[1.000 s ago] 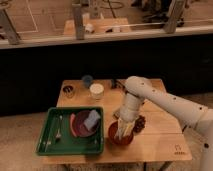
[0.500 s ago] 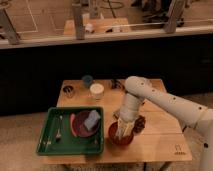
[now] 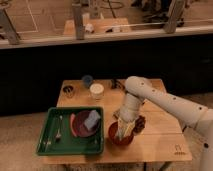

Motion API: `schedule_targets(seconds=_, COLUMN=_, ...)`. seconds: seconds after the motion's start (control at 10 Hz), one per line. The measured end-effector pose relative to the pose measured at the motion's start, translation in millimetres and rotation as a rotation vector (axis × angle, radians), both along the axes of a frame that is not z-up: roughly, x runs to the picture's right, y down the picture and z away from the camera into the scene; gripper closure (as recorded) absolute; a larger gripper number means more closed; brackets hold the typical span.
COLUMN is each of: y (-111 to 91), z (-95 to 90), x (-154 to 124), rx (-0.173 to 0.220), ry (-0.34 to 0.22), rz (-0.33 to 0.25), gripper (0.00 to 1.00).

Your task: Place towel in red bowl

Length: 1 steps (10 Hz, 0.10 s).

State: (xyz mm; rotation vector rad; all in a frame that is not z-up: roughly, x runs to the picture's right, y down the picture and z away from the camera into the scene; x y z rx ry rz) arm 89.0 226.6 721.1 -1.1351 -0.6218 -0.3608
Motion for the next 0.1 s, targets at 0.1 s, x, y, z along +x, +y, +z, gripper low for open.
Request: schedule_targets(seconds=0.1, y=0.2, z=0.1, x=0.1, rx=0.000, ry=0.000, rz=0.000, gripper=0.20)
